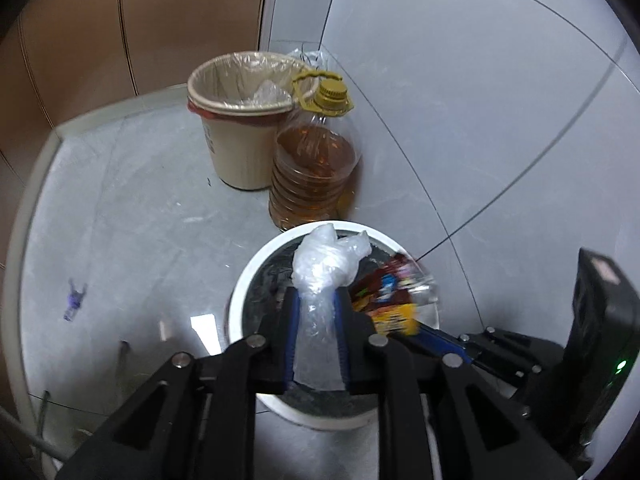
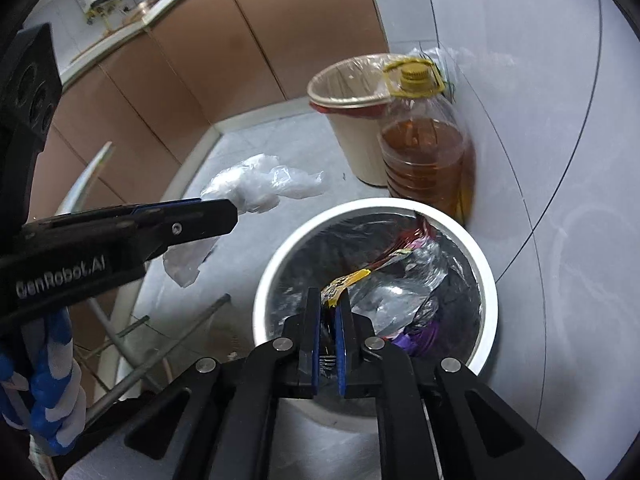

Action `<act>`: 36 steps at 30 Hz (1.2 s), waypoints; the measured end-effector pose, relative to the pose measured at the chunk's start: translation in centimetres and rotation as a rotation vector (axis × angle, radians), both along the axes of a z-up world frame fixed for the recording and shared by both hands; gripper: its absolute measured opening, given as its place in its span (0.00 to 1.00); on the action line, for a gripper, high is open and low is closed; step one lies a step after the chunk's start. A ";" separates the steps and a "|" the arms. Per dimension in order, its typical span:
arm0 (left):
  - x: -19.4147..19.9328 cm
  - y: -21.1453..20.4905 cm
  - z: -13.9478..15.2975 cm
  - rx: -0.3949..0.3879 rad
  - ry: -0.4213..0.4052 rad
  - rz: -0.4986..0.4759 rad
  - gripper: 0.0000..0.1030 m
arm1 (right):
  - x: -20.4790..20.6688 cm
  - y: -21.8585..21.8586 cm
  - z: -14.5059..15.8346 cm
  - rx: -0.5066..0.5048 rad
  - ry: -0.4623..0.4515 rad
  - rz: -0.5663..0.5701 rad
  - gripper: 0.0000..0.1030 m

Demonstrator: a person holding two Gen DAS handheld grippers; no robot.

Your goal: Collect trash

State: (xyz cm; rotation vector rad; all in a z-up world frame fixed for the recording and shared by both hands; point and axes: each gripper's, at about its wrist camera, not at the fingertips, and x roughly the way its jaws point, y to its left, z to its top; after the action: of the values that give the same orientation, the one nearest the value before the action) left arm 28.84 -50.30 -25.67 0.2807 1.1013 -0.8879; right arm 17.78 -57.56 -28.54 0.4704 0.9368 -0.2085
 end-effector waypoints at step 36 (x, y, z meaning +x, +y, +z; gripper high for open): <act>-12.8 35.1 20.7 -0.121 -0.553 0.546 0.65 | -7.0 24.1 22.2 -0.284 -0.381 0.221 1.00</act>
State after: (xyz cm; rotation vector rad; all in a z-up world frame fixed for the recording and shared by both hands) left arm 16.05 -15.25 -4.97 0.1012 0.5567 -0.3477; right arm 10.75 -33.43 -6.38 0.1328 0.5674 -0.0454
